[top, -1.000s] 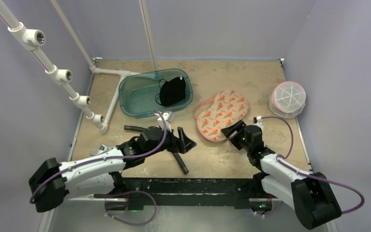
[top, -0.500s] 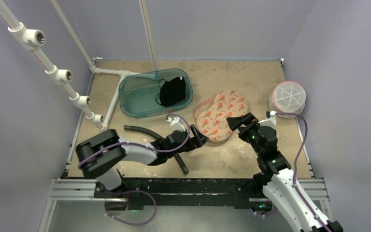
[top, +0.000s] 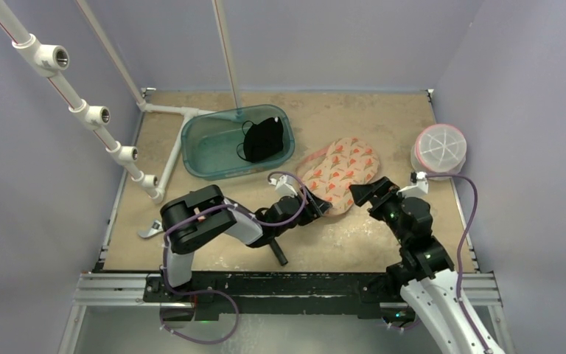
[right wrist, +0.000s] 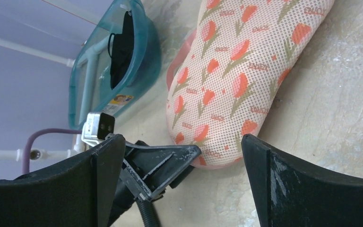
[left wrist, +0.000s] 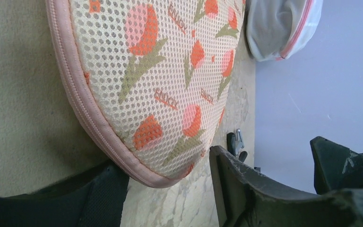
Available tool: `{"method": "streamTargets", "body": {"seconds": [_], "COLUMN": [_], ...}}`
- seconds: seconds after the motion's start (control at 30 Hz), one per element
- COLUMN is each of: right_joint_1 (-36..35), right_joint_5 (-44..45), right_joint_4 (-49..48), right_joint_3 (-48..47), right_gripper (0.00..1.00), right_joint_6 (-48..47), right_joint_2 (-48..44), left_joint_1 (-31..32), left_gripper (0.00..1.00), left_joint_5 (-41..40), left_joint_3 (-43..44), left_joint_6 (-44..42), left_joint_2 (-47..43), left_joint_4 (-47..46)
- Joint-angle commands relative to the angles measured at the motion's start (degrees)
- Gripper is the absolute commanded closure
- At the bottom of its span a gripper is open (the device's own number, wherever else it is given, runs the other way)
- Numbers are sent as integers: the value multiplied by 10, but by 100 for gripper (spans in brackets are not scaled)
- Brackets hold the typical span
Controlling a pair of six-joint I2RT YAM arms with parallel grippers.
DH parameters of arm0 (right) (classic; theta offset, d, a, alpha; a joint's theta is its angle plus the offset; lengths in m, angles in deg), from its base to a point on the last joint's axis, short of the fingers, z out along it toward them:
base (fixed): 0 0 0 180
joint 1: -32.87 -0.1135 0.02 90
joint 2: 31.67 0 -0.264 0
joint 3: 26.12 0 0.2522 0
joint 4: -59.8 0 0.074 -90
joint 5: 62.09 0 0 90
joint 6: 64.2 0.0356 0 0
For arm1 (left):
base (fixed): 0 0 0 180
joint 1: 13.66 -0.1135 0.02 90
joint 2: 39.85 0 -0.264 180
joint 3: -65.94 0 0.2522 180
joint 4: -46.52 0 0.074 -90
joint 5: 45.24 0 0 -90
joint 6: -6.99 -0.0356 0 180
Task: Unzip the laundry bag and remove the bra
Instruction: Pick up the laundry bag at the center of the board.
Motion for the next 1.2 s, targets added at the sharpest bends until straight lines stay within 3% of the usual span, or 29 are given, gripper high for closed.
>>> {"method": "streamTargets", "body": {"seconds": [0.0,0.2,0.33,0.43,0.53,0.73,0.93,1.17], "right_joint_1": [2,2,2,1,2,1,2,5], "right_joint_5": [6,33,41,62,43,-63,-127,-306], "right_joint_4": [16,6,0,4,-11,-40,-106,-336], "right_joint_3": [-28,-52,-77,-93,-107,-130,-101,-22], "right_gripper": [4,3,3,4,4,4,3,2], "right_joint_6": [-27,-72,-82,-76,-97,-132,-137,-29], "right_joint_2": [-20,-21,14,43,60,91,73,95], "left_joint_1": [-13,-18,-23,-25,-33,-57,-100,-100], "left_gripper": [45,60,80,100,100,100,100,100], "left_joint_5": [-17,-62,-78,-89,-86,-77,-1,122], "left_joint_3": [14,9,34,80,118,131,249,401], "left_joint_6": [-20,-126,-220,-289,-361,-496,-610,-668], "left_joint_2": [-10,-103,-175,-227,-279,-405,-481,-490], "left_joint_4": [-14,75,170,281,365,437,564,666]}}
